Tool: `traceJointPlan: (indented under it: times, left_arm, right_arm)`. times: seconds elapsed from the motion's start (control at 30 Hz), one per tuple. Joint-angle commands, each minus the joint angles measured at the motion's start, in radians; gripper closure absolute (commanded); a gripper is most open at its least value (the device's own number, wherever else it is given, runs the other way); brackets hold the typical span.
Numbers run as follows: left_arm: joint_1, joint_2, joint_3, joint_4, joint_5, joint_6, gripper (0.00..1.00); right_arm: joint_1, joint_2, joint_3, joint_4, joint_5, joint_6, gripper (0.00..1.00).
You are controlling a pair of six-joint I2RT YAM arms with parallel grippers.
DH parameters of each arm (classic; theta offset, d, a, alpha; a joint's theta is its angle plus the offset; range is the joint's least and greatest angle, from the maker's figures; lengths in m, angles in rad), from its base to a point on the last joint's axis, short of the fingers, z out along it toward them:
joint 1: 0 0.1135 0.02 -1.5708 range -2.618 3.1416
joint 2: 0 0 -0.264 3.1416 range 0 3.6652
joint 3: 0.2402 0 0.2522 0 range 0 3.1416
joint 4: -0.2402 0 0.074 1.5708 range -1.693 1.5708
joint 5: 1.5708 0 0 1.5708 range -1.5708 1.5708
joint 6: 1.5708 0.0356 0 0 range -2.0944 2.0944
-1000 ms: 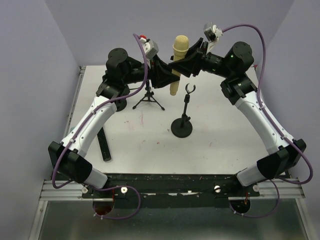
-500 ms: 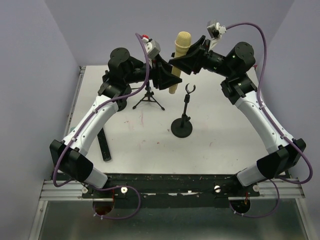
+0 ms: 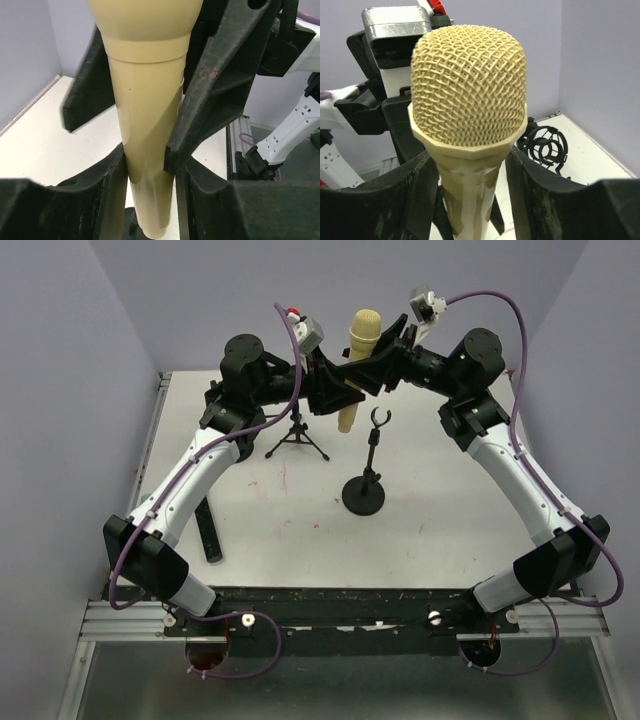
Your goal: Remove the microphone from the stand
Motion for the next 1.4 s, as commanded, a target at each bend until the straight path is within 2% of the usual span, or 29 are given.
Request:
traceJointPlan:
  times: [0.0, 0.07, 0.17, 0.23, 0.3, 0.43, 0.5, 0.53, 0.63, 0.8, 0.9, 1.03, 1.17, 1.37]
  left_arm:
    - [0.006, -0.028, 0.023, -0.019, 0.037, 0.032, 0.84]
    - [0.030, -0.063, 0.012, -0.062, 0.019, 0.064, 0.84]
    - [0.099, -0.141, -0.017, -0.138, -0.078, 0.104, 0.84]
    - [0.155, -0.198, -0.019, -0.236, -0.147, 0.188, 0.84]
    - [0.205, -0.255, -0.025, -0.350, -0.221, 0.312, 0.85]
    - [0.302, -0.388, -0.075, -0.575, -0.360, 0.582, 0.92]
    - [0.333, -0.471, -0.132, -0.663, -0.502, 0.668, 1.00]
    - [0.354, -0.503, -0.178, -0.681, -0.573, 0.668, 1.00]
    - [0.458, -0.571, -0.258, -0.723, -0.768, 0.597, 1.00]
    - [0.731, -0.603, -0.410, -0.767, -0.997, 0.567, 1.00]
    - [0.842, -0.569, -0.497, -0.844, -0.927, 0.608, 1.00]
    - [0.925, -0.549, -0.641, -0.852, -0.956, 0.606, 1.00]
    - [1.029, -0.508, -0.746, -0.801, -1.005, 0.606, 1.00]
    - [1.129, -0.447, -0.804, -0.705, -1.045, 0.628, 1.00]
  right_arm:
    - [0.004, -0.012, 0.044, -0.048, 0.026, -0.063, 0.27]
    - [0.004, -0.018, 0.090, -0.147, 0.052, -0.103, 0.16]
    - [0.004, -0.058, 0.090, -0.305, -0.005, -0.162, 0.00]
    - [0.004, -0.113, 0.014, -0.364, -0.016, -0.182, 0.00]
    - [0.004, -0.165, -0.067, -0.394, 0.061, -0.187, 0.00]
    - [0.005, -0.216, -0.161, -0.462, 0.168, -0.340, 0.00]
    - [0.004, -0.225, -0.190, -0.479, 0.195, -0.382, 0.00]
    - [0.004, -0.225, -0.196, -0.490, 0.189, -0.438, 0.00]
    - [0.004, -0.202, -0.200, -0.494, 0.173, -0.442, 0.00]
    - [0.004, -0.141, -0.158, -0.459, 0.150, -0.397, 0.00]
    - [0.004, -0.112, -0.126, -0.465, 0.159, -0.405, 0.00]
    - [0.004, -0.089, -0.097, -0.493, 0.155, -0.407, 0.00]
    - [0.002, -0.075, -0.080, -0.504, 0.155, -0.397, 0.00]
    - [0.004, -0.066, -0.069, -0.517, 0.155, -0.399, 0.00]
